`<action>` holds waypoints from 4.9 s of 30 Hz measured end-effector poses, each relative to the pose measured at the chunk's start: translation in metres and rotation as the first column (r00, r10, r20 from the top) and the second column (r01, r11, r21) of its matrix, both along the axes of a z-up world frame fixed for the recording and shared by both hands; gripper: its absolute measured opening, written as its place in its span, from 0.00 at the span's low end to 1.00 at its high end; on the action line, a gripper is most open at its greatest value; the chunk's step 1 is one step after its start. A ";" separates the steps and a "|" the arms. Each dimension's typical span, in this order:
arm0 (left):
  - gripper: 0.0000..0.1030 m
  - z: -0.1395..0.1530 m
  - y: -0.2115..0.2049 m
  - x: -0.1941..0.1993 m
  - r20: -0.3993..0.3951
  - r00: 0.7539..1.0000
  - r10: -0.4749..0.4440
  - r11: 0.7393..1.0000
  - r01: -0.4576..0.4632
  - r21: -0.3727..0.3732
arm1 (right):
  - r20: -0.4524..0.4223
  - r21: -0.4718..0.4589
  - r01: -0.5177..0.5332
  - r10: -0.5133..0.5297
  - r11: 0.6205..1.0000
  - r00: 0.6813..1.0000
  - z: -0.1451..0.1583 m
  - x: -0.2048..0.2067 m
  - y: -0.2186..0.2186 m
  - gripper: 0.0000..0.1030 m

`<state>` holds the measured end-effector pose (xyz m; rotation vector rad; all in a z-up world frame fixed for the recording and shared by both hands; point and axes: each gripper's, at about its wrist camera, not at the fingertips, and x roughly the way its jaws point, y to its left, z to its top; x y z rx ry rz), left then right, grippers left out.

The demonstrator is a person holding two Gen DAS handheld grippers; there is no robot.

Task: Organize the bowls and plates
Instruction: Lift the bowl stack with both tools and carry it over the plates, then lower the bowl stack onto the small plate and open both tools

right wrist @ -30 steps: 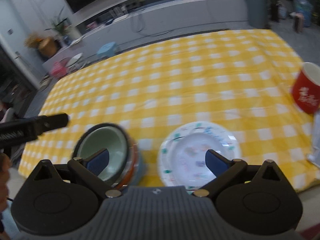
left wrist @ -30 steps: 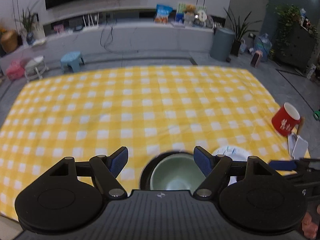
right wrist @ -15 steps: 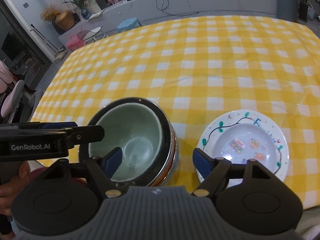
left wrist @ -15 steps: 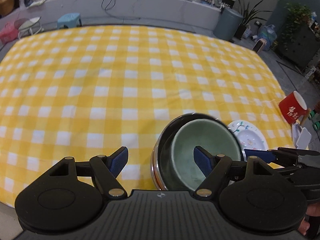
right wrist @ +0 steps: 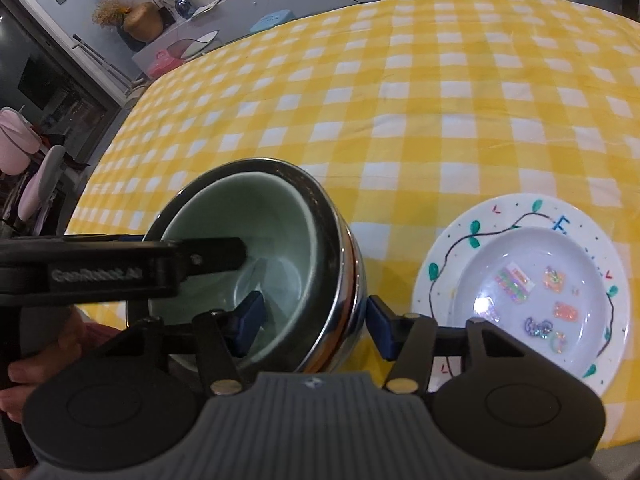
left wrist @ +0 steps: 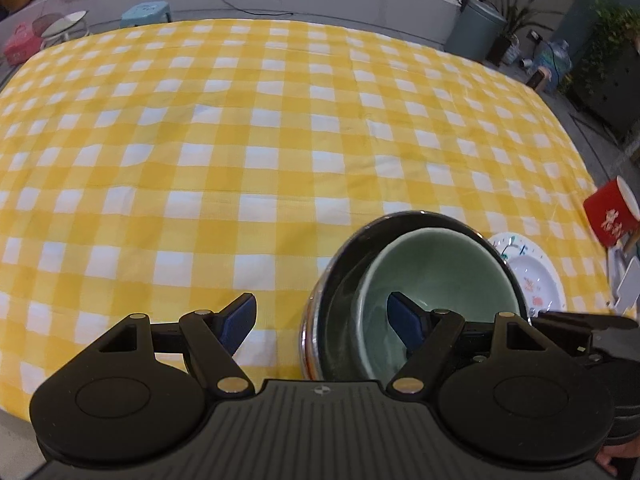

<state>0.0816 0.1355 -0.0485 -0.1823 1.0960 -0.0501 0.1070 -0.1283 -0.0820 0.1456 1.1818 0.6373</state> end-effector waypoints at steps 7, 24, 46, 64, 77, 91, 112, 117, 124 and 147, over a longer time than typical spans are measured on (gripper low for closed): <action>0.86 -0.007 -0.010 0.004 0.013 1.000 -0.027 1.000 0.027 -0.016 | -0.012 0.080 0.003 -0.002 0.997 1.000 -0.010 0.005 -0.010 0.56; 1.00 -0.026 0.006 0.006 -0.017 0.996 0.091 0.981 -0.092 -0.172 | 0.013 0.176 0.027 -0.029 0.984 0.999 -0.026 0.002 -0.016 0.65; 0.84 -0.024 0.006 0.003 -0.036 0.996 0.083 0.965 -0.089 -0.248 | 0.013 0.186 0.094 -0.098 0.978 0.995 -0.028 -0.011 -0.016 0.63; 0.83 -0.001 0.008 -0.006 -0.064 0.992 0.106 0.957 -0.120 -0.266 | -0.036 0.179 0.120 -0.115 0.977 0.993 -0.007 -0.014 -0.010 0.62; 0.83 0.043 -0.019 0.011 -0.041 0.996 0.075 0.957 -0.083 -0.279 | -0.044 0.175 0.199 -0.195 0.964 0.980 0.041 -0.005 -0.040 0.62; 0.83 0.057 -0.093 0.044 -0.018 0.998 -0.053 0.956 0.046 -0.291 | -0.040 0.157 0.315 -0.313 0.936 0.949 0.071 0.007 -0.117 0.60; 0.82 -0.004 -0.126 0.072 -0.092 0.991 -0.101 0.954 0.070 -0.293 | -0.109 0.116 0.400 -0.388 0.909 0.915 0.011 0.026 -0.147 0.60; 0.82 -0.012 -0.126 0.072 -0.094 0.990 -0.100 0.952 0.068 -0.297 | -0.110 0.109 0.397 -0.386 0.911 0.916 0.003 0.028 -0.146 0.60; 0.81 -0.013 -0.128 0.071 -0.078 0.991 -0.106 0.950 0.078 -0.302 | -0.076 0.100 0.385 -0.378 0.918 0.923 0.001 0.026 -0.147 0.60; 0.85 0.006 -0.158 0.038 0.218 0.963 -0.156 0.979 0.181 -0.098 | -0.045 0.130 0.357 -0.354 0.925 0.934 0.000 0.015 -0.159 0.59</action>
